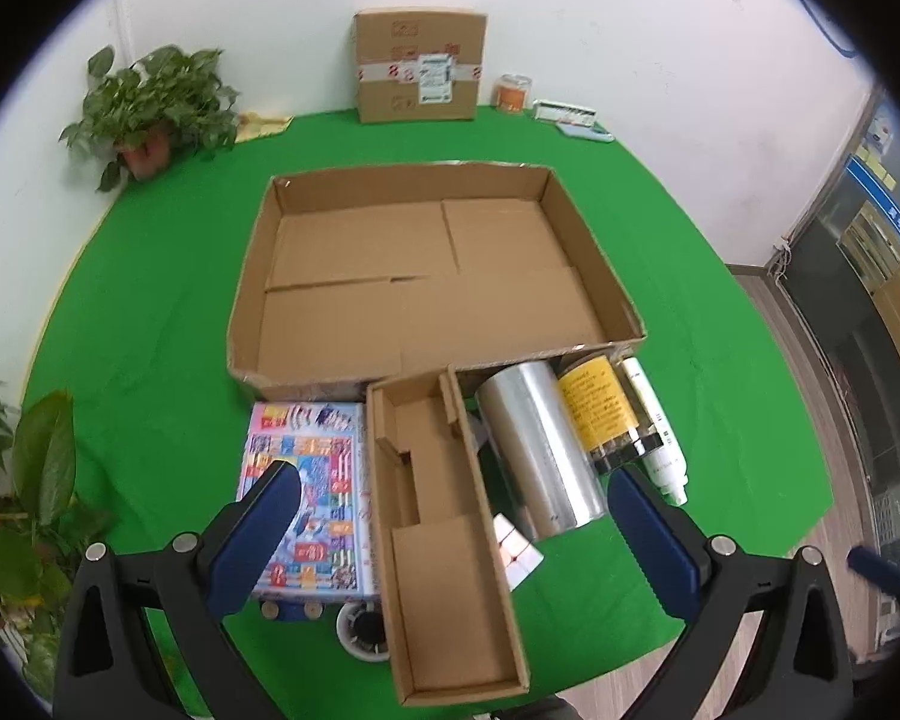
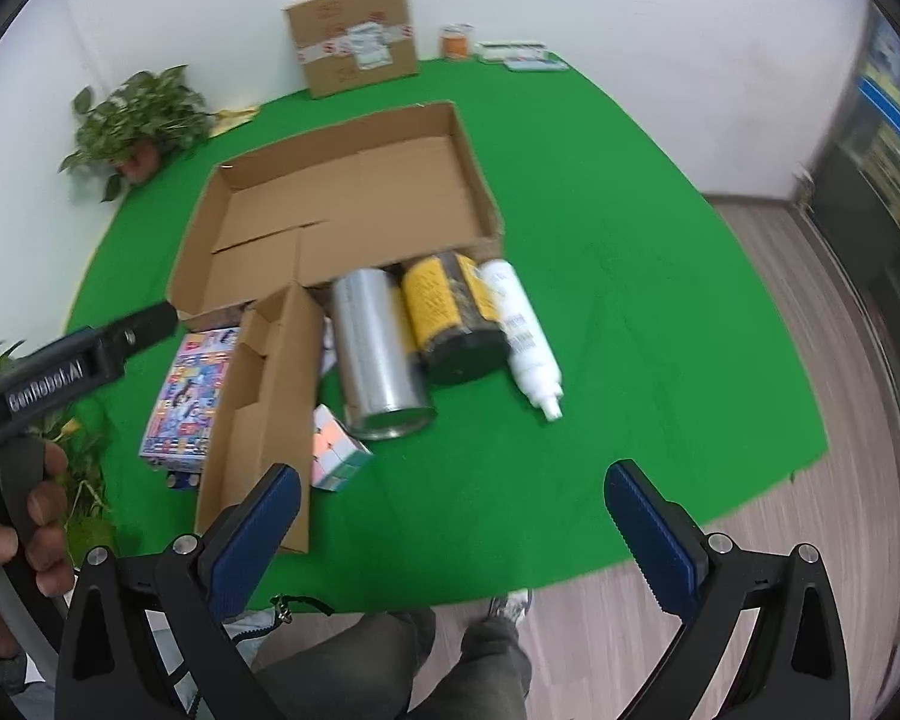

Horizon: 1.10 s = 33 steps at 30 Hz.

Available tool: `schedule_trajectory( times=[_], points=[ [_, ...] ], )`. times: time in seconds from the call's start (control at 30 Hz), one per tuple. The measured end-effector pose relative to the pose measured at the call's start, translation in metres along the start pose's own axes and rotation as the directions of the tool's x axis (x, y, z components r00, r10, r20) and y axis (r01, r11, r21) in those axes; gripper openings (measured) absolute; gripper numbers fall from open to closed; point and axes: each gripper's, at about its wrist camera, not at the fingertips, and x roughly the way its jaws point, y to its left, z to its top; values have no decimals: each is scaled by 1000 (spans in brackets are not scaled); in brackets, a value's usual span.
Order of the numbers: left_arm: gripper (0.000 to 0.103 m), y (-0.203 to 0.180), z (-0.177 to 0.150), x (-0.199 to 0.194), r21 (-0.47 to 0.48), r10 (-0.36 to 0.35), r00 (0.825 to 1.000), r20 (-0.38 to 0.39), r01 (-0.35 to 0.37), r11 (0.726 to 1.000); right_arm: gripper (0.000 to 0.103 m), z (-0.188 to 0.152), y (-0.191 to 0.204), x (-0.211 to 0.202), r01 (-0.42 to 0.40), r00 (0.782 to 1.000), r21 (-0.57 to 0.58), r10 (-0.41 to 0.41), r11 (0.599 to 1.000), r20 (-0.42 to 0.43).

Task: Organize rigid objects
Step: 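Move both tools toward the small cardboard insert box on the table, then close the left gripper on the insert box wall while the right gripper also grips it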

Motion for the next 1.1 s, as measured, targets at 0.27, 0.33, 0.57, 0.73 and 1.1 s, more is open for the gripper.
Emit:
schedule_trajectory(
  times=[0.27,0.33,0.57,0.73,1.1],
  points=[
    [17,-8,6,-2,71,-76,997,23,74,995,93,-3,-1,-10,-18,999,40,16,999,48],
    [42,-6,8,0,60,-79,997,22,77,995,103,-1,2,-15,1,996,45,-4,999,86],
    [96,6,8,-3,46,-84,994,71,81,996,103,6,19,-1,-3,998,27,2,1000,61],
    [95,19,6,4,-23,-67,997,47,68,997,103,13,26,10,-2,999,20,1,1000,47],
    [95,26,-6,-3,-62,10,999,-39,-12,998,103,35,29,61,-89,996,-39,88,995,-6]
  ],
)
